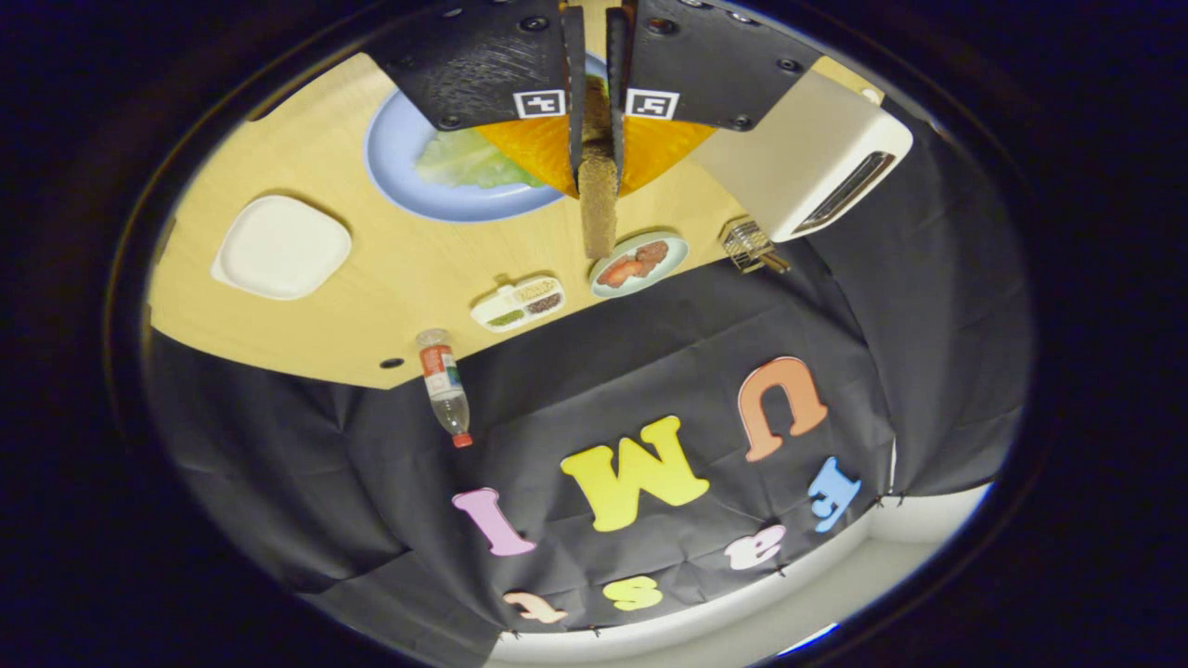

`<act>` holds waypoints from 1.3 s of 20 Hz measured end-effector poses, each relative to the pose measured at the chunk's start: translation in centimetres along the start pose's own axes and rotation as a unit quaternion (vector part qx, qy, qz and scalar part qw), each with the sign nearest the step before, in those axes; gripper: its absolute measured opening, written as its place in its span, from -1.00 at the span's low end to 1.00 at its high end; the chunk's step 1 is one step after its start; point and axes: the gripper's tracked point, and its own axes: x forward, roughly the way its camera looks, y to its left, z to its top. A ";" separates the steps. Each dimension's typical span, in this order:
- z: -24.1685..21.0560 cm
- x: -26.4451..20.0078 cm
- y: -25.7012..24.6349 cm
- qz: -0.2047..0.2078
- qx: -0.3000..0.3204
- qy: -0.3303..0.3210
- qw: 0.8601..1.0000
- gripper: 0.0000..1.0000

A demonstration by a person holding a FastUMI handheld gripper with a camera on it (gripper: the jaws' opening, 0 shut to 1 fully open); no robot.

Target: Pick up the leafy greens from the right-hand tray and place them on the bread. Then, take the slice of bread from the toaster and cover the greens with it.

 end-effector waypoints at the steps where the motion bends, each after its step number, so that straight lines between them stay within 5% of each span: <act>1: 0.0 -0.3 -0.5 -0.003 0.007 0.001 1.000 -0.82; 9: -1.1 -0.7 -4.3 -0.026 0.029 0.026 0.999 -0.67; 20: -2.9 -1.6 -7.7 -0.061 0.025 0.081 0.995 0.21; 26: 0.6 -3.3 -8.0 -0.065 -0.046 0.024 0.997 0.62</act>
